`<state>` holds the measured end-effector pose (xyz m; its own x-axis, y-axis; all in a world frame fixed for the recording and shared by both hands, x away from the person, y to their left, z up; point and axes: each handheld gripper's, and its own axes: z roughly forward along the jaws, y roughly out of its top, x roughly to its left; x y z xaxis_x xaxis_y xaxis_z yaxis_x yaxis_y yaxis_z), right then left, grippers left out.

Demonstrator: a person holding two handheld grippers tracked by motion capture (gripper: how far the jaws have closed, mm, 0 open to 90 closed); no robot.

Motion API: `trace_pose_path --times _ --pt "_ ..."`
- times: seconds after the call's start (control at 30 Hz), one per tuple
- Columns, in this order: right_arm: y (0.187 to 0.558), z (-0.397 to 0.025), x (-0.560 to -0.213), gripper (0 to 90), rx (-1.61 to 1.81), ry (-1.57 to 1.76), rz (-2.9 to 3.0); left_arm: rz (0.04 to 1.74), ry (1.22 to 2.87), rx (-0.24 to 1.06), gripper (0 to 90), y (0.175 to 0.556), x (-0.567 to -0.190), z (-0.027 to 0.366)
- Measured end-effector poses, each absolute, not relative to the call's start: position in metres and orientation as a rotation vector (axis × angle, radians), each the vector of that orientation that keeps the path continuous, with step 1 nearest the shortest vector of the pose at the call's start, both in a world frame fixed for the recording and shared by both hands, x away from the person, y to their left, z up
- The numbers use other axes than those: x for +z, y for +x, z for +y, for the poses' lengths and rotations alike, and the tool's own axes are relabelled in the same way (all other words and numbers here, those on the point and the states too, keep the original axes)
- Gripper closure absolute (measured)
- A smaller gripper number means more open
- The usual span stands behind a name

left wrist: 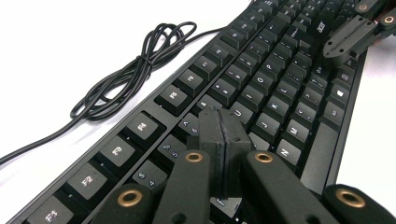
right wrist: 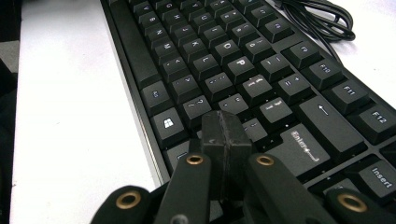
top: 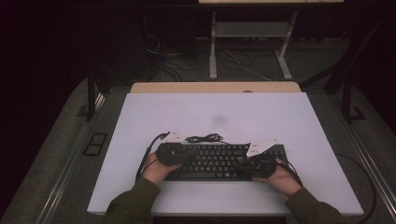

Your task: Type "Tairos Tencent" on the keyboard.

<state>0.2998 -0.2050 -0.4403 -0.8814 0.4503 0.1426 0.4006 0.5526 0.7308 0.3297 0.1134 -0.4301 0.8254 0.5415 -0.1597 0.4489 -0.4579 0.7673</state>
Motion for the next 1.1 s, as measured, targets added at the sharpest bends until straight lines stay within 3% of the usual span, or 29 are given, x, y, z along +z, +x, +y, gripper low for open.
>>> trace_pose_path --times 0.07,0.27,0.7,0.83,1.1 --pt "0.2998 -0.2050 -0.4402 89.4 1.253 0.744 2.714 0.722 2.117 0.140 80.6 0.3296 -0.4291 0.1141" --pt "0.2999 -0.2050 -0.4403 89.5 1.253 0.742 2.714 0.736 2.102 0.165 48.9 0.3290 -0.4284 0.1132" --pt "0.3028 -0.2109 -0.4337 89.1 1.342 0.780 2.679 0.734 2.087 0.175 28.3 0.3287 -0.4304 0.1109" --pt "0.3046 -0.2120 -0.4326 79.4 1.371 0.805 2.656 0.728 2.093 0.179 26.0 0.3289 -0.4311 0.1108" --pt "0.3088 -0.2101 -0.4322 51.1 1.408 0.859 2.609 0.724 2.096 0.176 24.5 0.3267 -0.4319 0.1108"
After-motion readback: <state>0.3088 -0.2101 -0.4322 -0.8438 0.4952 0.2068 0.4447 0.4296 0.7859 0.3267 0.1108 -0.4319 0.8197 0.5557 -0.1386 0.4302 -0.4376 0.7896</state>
